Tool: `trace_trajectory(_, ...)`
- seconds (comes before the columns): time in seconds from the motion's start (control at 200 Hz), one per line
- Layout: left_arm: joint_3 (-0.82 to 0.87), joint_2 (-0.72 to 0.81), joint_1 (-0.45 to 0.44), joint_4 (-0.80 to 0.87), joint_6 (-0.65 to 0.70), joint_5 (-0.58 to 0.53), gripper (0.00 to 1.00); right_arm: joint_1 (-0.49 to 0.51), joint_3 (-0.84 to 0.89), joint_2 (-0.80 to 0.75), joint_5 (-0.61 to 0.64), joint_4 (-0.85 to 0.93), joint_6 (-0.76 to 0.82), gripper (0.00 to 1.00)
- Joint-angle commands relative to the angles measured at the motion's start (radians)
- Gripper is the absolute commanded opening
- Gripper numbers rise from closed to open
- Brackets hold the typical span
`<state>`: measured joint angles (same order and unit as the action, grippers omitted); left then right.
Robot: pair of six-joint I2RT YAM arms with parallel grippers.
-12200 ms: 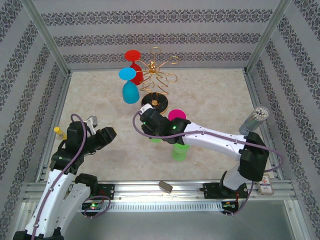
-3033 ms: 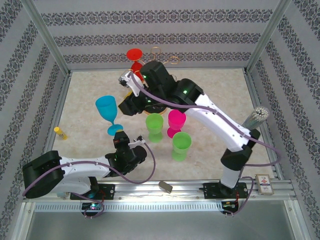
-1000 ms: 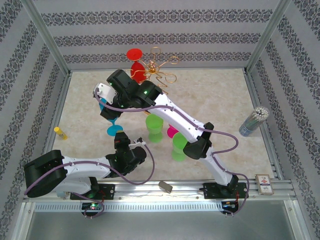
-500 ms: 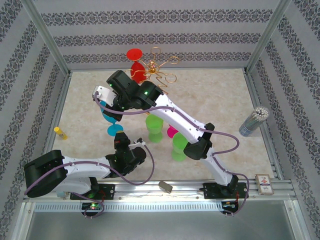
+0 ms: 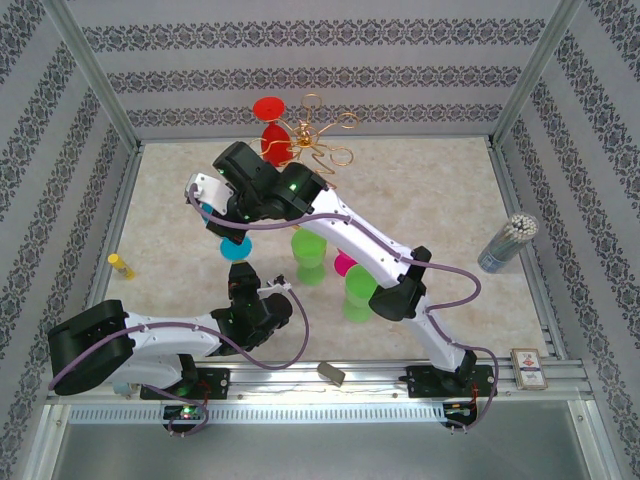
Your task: Take the wine glass off the wine glass rack
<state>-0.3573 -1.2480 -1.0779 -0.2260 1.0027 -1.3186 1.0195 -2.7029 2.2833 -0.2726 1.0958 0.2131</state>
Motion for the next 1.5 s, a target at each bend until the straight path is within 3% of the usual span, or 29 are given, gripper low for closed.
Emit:
trace_trajectory(0.0, -0.008, 0.012, 0.009, -0.032, 0.003, -0.031, 0.23, 0.008, 0.011, -0.062, 0.03, 0.006, -0.007, 0.0)
trace_trajectory(0.545, -0.012, 0.008, 0.011, -0.014, -0.016, -0.024, 0.25, 0.008, 0.02, -0.148, 0.138, -0.034, -0.031, 0.0)
trace_trajectory(0.919, -0.014, 0.025, 0.024, -0.006, -0.03, -0.018, 0.24, 0.01, 0.148, -0.293, 0.193, -0.074, -0.078, 0.0)
trace_trajectory(1.494, -0.022, 0.088, 0.053, -0.007, -0.051, -0.004, 0.26, 0.013, 0.566, -0.621, 0.288, -0.229, -0.141, 0.0)
